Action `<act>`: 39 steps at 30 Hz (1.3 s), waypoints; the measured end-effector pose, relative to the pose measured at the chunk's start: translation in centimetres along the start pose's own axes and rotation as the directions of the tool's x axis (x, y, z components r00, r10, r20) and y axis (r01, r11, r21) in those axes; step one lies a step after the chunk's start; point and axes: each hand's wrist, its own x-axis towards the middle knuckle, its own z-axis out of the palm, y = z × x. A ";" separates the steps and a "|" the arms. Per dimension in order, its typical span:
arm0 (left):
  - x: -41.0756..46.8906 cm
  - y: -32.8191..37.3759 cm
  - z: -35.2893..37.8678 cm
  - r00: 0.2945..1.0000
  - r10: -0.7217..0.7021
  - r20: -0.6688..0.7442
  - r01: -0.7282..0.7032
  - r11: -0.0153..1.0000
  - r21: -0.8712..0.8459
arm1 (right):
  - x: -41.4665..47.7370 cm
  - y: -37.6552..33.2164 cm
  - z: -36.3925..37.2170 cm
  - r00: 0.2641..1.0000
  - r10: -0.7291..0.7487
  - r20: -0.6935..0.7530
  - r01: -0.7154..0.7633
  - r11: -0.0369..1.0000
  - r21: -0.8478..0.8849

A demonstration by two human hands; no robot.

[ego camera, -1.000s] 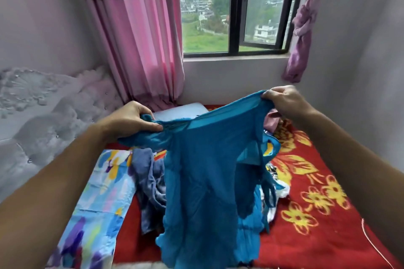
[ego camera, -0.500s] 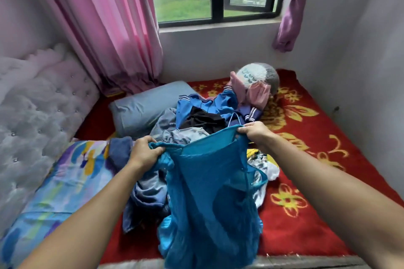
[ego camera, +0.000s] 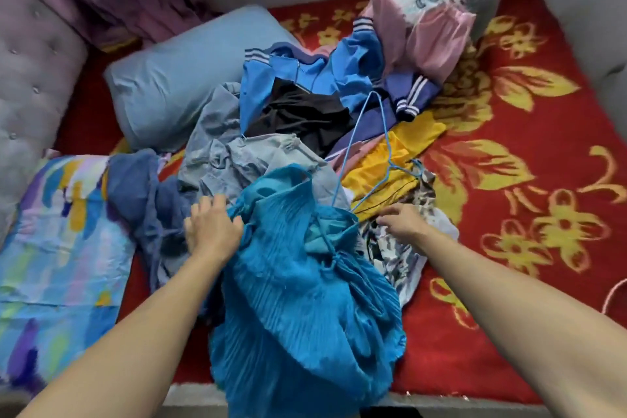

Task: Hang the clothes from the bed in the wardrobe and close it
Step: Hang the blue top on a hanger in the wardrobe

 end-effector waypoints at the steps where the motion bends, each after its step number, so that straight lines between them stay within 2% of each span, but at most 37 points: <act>1: 0.7 1.5 1.3 0.998 0.056 0.005 -0.056 0.998 -0.029 | 1.3 1.4 0.2 0.999 0.043 0.009 -0.043 0.999 -0.032; 4: 2.8 6.1 5.4 0.983 0.180 0.045 -0.170 0.970 -0.173 | 4.7 4.0 2.6 0.997 0.074 0.035 -0.071 0.994 -0.082; 8: 5.6 10.7 10.4 0.949 0.258 0.179 -0.221 0.954 -0.205 | 7.6 4.4 7.3 0.995 -0.015 0.094 0.011 0.999 0.044; 10: 6.6 11.9 12.2 0.931 0.236 0.280 -0.187 0.964 -0.191 | 9.1 4.5 9.0 0.994 0.009 0.107 -0.019 0.996 0.088; 12: 7.1 12.0 13.3 0.931 0.155 0.331 -0.100 0.979 -0.179 | 9.7 4.6 8.7 0.997 0.063 0.040 -0.066 0.994 0.092; 15: 7.8 10.8 14.2 0.986 0.015 0.169 0.038 0.951 -0.307 | 11.0 5.4 5.2 0.979 0.151 -0.136 -0.142 0.987 0.073; 17: 8.1 9.8 13.7 0.997 -0.018 0.080 0.051 0.902 -0.428 | 12.2 5.9 2.4 0.962 0.209 -0.176 -0.200 0.977 0.072; 19: 8.3 9.4 12.9 0.996 -0.025 0.086 0.067 0.840 -0.539 | 14.4 5.1 0.6 0.958 0.234 -0.166 -0.216 0.969 0.123; 20: 8.5 9.4 12.4 0.991 -0.054 0.123 0.120 0.777 -0.619 | 15.6 4.1 0.2 0.958 0.240 -0.154 -0.204 0.955 0.217; 22: 8.7 9.8 11.2 0.961 -0.129 0.245 0.275 0.538 -0.797 | 18.4 1.9 0.4 0.958 0.266 -0.109 -0.181 0.854 0.488; 24: 9.1 10.1 10.1 0.911 -0.135 0.390 0.413 0.310 -0.857 | 20.5 -0.3 1.2 0.942 0.328 -0.075 -0.181 0.682 0.709; 26: 9.4 9.8 8.9 0.868 -0.065 0.493 0.493 0.243 -0.836 | 21.4 -2.1 1.4 0.922 0.371 -0.109 -0.140 0.584 0.800; 28: 9.6 9.4 7.8 0.840 0.027 0.542 0.513 0.285 -0.810 | 21.6 -4.2 0.5 0.882 0.425 -0.203 -0.052 0.517 0.855; 29: 9.7 9.0 7.4 0.832 0.057 0.552 0.507 0.325 -0.798 | 21.5 -5.2 0.0 0.862 0.423 -0.278 0.018 0.522 0.853; 30: 9.6 8.7 6.8 0.831 0.069 0.552 0.498 0.353 -0.793 | 21.4 -6.0 -0.6 0.833 0.393 -0.389 0.103 0.581 0.807; 32: 9.3 8.1 6.0 0.851 0.045 0.524 0.475 0.362 -0.802 | 20.3 -7.3 -2.0 0.766 0.211 -0.607 0.245 0.778 0.579; 33: 9.3 7.8 5.6 0.866 0.027 0.500 0.459 0.353 -0.815 | 19.4 -8.2 -3.0 0.743 0.084 -0.664 0.307 0.839 0.449; 36: 9.1 7.4 4.1 0.897 -0.007 0.442 0.417 0.341 -0.842 | 15.8 -11.3 -5.9 0.675 -0.206 -0.709 0.468 0.862 0.195; 39: 9.3 7.0 3.2 0.911 -0.023 0.412 0.391 0.369 -0.843 | 10.9 -13.5 -7.7 0.615 -0.351 -0.706 0.492 0.871 -0.004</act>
